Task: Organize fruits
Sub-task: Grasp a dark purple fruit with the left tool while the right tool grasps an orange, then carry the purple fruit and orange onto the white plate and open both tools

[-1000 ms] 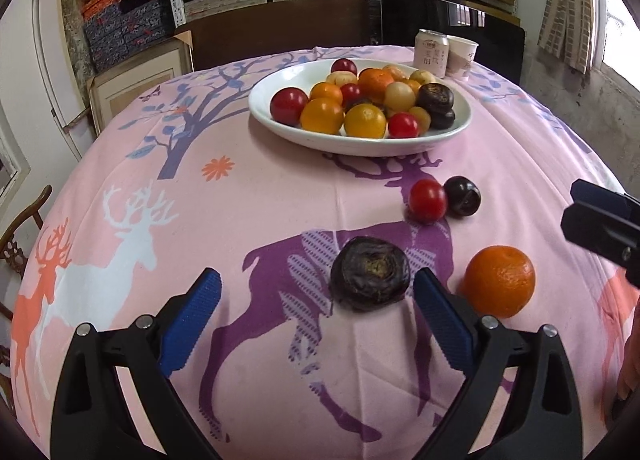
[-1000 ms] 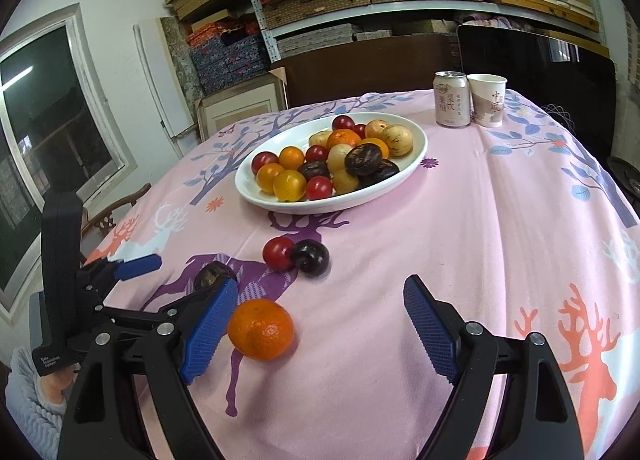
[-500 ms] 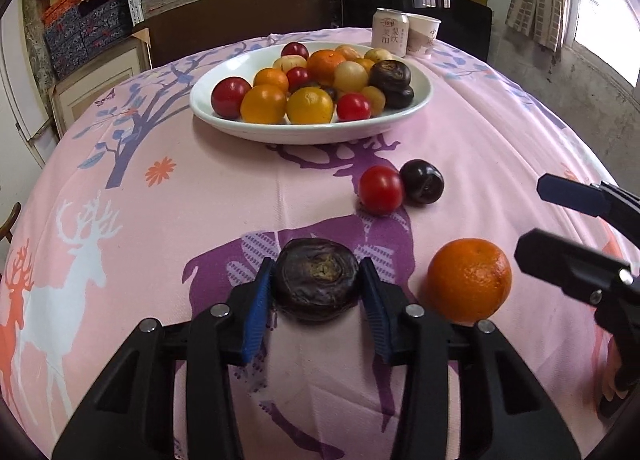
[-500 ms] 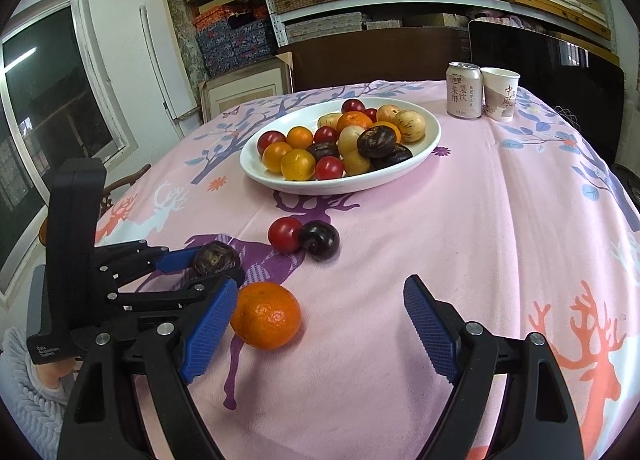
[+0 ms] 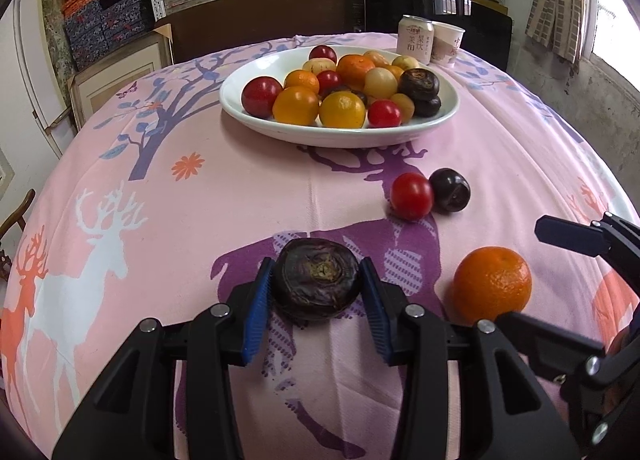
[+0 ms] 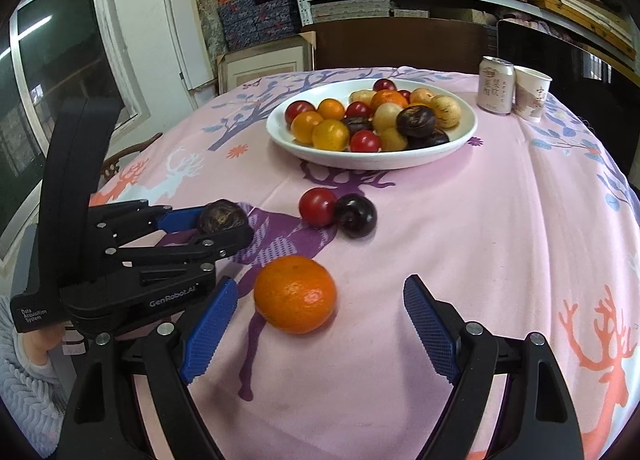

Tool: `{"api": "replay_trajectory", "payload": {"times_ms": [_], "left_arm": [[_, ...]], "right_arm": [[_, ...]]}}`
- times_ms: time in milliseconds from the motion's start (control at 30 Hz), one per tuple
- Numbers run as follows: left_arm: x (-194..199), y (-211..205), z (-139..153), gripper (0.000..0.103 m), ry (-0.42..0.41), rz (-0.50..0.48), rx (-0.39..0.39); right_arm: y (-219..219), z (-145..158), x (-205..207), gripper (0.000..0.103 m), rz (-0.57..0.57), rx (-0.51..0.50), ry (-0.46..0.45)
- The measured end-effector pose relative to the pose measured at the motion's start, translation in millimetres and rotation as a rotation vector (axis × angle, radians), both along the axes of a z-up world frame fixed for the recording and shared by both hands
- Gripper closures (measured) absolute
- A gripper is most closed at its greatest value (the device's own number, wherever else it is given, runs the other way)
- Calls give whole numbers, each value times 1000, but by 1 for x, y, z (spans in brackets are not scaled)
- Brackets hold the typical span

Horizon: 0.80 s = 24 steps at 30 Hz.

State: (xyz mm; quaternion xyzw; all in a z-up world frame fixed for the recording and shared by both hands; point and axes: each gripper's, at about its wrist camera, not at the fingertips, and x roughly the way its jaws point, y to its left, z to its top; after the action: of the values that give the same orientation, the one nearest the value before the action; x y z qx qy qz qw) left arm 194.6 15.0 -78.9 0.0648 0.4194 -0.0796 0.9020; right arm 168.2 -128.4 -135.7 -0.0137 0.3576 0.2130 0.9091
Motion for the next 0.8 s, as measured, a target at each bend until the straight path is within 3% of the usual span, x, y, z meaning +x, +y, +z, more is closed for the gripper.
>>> {"api": "replay_trajectory", "payload": {"times_ms": [133, 200, 267, 367, 667, 800], "left_arm": [[0, -1, 0, 61, 1, 3, 0], [0, -1, -1, 61, 2, 2, 2], [0, -2, -1, 61, 3, 2, 3], [0, -2, -1, 61, 5, 3, 1], [-3, 0, 4, 61, -26, 13, 6], [10, 1, 23, 61, -58, 20, -3]], "right_arm": [[5, -3, 1, 19, 14, -4, 15], [7, -5, 2, 29, 22, -15, 26], [8, -8, 5, 48, 32, -8, 50], [9, -8, 3, 56, 49, 1, 49], [-2, 2, -1, 57, 20, 45, 13], [-20, 27, 16, 57, -56, 78, -56]]}}
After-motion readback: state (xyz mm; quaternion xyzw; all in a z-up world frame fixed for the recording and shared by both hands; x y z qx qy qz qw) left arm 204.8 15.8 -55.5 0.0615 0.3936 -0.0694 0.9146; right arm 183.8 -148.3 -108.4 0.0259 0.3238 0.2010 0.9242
